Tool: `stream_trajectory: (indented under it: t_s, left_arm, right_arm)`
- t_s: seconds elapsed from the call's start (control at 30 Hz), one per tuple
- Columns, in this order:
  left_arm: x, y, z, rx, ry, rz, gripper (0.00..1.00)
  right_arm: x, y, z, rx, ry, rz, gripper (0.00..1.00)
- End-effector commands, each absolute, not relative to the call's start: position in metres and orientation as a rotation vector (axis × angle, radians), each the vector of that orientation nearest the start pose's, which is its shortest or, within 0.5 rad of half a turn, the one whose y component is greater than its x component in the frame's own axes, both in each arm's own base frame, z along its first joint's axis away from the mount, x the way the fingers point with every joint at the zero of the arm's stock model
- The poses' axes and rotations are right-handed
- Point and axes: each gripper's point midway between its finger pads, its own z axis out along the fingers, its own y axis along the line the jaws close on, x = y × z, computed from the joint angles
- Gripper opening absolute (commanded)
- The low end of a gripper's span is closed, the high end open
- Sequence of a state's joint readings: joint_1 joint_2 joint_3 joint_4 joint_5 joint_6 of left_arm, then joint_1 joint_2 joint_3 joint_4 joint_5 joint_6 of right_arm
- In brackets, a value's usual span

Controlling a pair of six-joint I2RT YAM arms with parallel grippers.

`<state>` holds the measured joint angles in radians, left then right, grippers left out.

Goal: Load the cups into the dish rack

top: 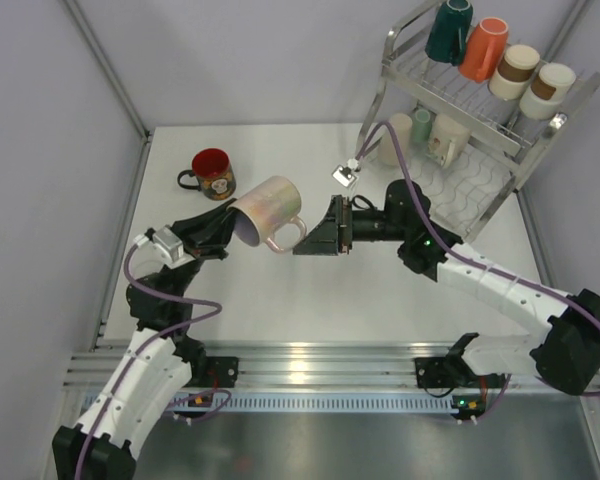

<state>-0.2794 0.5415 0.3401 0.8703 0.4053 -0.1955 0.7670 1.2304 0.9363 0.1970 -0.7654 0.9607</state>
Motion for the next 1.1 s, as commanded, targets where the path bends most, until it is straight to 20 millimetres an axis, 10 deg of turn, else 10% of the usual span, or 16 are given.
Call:
stream_trajectory:
  t_s: [0.0, 0.5, 0.77, 1.07]
  left_arm:
    - [0.161, -0.130, 0.461, 0.405, 0.514, -0.650, 0.00]
    - [0.164, -0.131, 0.456, 0.373, 0.472, -0.706, 0.00]
    - [0.165, -0.134, 0.438, 0.389, 0.501, -0.711, 0.00]
    - [0.173, -0.126, 0.420, 0.313, 0.550, -0.725, 0.14]
  right_arm:
    - [0.147, 0.360, 0.356, -0.555, 1.770, 1.957, 0.85]
    - [0.113, 0.399, 0.417, -0.573, 1.496, 2.315, 0.68]
    - [0.106, 0.387, 0.426, -0.497, 1.285, 2.463, 0.00]
    - [0.117, 0.371, 0.419, -0.419, 1.246, 2.464, 0.00]
